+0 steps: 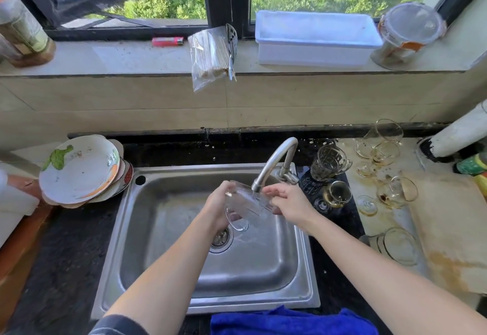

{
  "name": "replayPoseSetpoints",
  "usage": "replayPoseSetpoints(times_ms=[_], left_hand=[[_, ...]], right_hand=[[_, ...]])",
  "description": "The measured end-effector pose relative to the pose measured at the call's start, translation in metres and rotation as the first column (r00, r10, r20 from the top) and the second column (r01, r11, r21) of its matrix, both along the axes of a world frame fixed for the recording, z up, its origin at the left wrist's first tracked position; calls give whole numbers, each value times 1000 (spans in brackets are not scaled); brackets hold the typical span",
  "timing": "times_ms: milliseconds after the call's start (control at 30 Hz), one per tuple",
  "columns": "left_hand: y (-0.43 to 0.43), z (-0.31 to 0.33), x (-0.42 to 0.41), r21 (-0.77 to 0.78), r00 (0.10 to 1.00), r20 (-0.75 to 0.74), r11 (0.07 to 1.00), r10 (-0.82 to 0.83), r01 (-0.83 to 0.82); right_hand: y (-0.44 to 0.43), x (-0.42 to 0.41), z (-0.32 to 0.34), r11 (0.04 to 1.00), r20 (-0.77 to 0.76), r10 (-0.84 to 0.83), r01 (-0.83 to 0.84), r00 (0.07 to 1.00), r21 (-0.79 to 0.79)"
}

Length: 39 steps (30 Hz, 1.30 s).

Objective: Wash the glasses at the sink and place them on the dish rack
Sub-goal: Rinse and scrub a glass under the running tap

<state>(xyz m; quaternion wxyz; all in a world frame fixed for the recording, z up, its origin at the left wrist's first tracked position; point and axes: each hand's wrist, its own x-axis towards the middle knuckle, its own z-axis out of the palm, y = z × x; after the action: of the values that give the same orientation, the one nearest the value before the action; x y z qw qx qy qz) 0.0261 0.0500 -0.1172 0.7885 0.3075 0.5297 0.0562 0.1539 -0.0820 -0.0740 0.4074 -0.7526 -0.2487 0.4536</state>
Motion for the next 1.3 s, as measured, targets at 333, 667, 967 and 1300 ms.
replayPoseSetpoints(times_ms=[333, 667, 967, 1300], left_hand=[[1, 2, 1, 156, 983, -35, 971, -178, 181], [6, -4, -10, 98, 998, -33, 994, -50, 53], [7, -6, -16, 110, 993, -80, 989, -86, 94], [19, -1, -15, 189, 977, -152, 966, -150, 178]], right_hand=[[16, -9, -4, 994, -44, -103, 101, 994, -39], [7, -20, -5, 982, -84, -173, 166, 981, -94], [8, -14, -14, 998, 346, 35, -16, 938, -57], [8, -26, 4, 742, 469, 666, -581, 580, -334]])
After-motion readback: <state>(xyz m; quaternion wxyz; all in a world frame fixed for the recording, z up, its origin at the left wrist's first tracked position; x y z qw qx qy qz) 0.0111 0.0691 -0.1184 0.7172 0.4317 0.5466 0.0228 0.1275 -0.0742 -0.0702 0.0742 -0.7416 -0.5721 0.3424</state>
